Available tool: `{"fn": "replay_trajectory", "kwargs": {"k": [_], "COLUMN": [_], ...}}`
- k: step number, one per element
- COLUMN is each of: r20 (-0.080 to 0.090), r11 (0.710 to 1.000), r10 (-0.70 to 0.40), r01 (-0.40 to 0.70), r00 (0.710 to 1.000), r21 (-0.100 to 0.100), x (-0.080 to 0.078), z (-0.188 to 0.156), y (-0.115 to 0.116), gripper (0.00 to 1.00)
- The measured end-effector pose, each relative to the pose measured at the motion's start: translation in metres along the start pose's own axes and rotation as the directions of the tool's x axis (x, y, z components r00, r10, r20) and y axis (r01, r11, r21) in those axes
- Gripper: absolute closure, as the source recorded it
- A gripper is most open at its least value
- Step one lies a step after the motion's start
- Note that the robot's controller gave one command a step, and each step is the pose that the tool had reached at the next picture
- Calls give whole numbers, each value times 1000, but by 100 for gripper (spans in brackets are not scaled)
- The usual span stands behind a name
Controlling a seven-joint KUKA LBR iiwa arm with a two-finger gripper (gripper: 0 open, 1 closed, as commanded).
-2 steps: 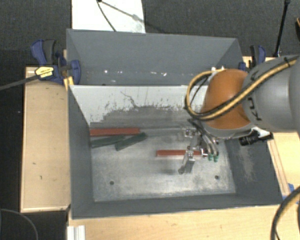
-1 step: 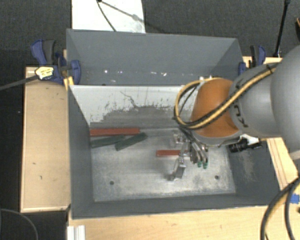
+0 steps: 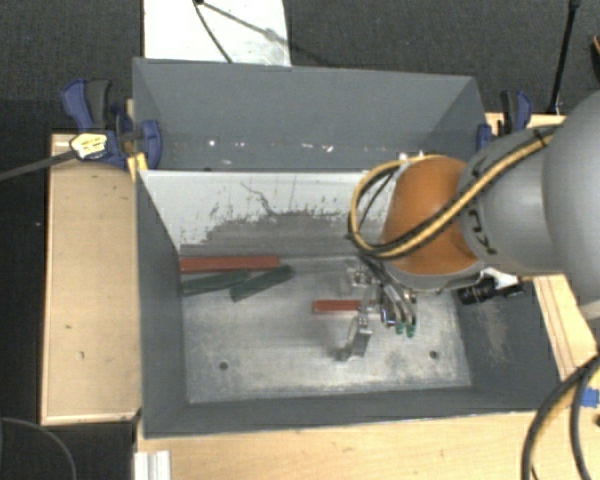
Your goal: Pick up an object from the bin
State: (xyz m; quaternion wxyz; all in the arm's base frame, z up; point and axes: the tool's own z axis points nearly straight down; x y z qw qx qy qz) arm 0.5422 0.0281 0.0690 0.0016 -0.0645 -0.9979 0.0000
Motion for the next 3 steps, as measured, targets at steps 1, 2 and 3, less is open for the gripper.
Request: {"fn": "replay_trajectory", "kwargs": {"k": [1, 2, 3], "r20": [1, 12, 9], "r11": [1000, 1000, 1000], "r10": [-3, -13, -19], "r01": [3, 13, 19], "r00": [1000, 1000, 1000], "r21": [0, -2, -1], "x": [0, -1, -2], "z": [0, -120, -125], "y": [0, 0, 0], "gripper": [100, 100, 100]}}
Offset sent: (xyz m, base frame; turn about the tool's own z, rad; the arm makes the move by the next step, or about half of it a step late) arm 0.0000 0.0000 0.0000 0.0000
